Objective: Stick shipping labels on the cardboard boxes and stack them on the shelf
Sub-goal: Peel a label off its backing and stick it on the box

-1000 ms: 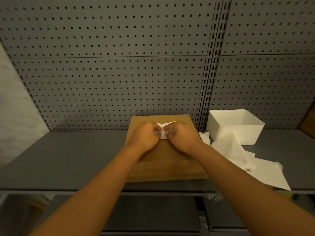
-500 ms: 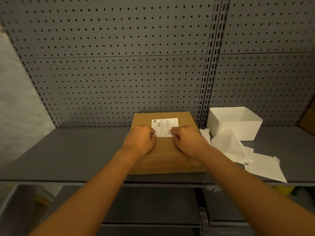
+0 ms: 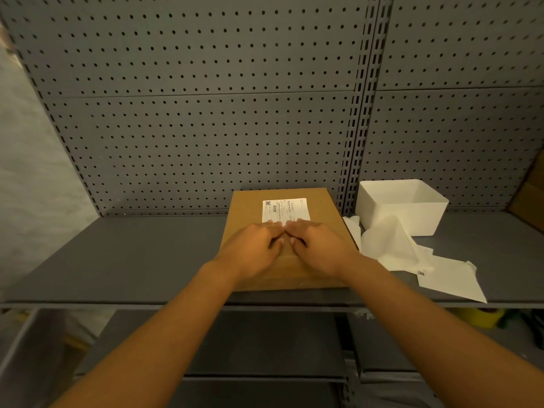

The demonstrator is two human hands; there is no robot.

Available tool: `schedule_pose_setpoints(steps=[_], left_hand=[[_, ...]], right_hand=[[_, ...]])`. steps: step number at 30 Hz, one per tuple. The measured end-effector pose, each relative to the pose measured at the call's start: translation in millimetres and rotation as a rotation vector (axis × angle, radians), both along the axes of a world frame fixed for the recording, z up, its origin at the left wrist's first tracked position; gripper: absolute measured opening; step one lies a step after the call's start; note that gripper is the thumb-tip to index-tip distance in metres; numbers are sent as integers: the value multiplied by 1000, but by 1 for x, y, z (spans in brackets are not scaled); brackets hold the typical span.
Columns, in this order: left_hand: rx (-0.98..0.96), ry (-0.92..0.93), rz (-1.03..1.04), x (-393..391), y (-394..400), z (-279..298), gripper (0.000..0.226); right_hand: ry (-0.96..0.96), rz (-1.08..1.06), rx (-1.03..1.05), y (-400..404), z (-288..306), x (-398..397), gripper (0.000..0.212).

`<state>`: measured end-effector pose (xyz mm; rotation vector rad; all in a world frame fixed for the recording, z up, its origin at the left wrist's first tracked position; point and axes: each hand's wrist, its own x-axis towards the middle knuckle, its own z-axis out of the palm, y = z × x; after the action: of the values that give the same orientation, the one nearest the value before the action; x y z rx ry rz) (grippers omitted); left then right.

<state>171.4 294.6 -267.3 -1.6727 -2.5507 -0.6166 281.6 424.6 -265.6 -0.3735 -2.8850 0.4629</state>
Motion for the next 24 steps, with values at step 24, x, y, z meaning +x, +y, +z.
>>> schedule_pose_setpoints(steps=[24], left_hand=[[-18,41,51,-46,40,-7,36]], right_hand=[[52,-69,20,34,-8,-40,34]])
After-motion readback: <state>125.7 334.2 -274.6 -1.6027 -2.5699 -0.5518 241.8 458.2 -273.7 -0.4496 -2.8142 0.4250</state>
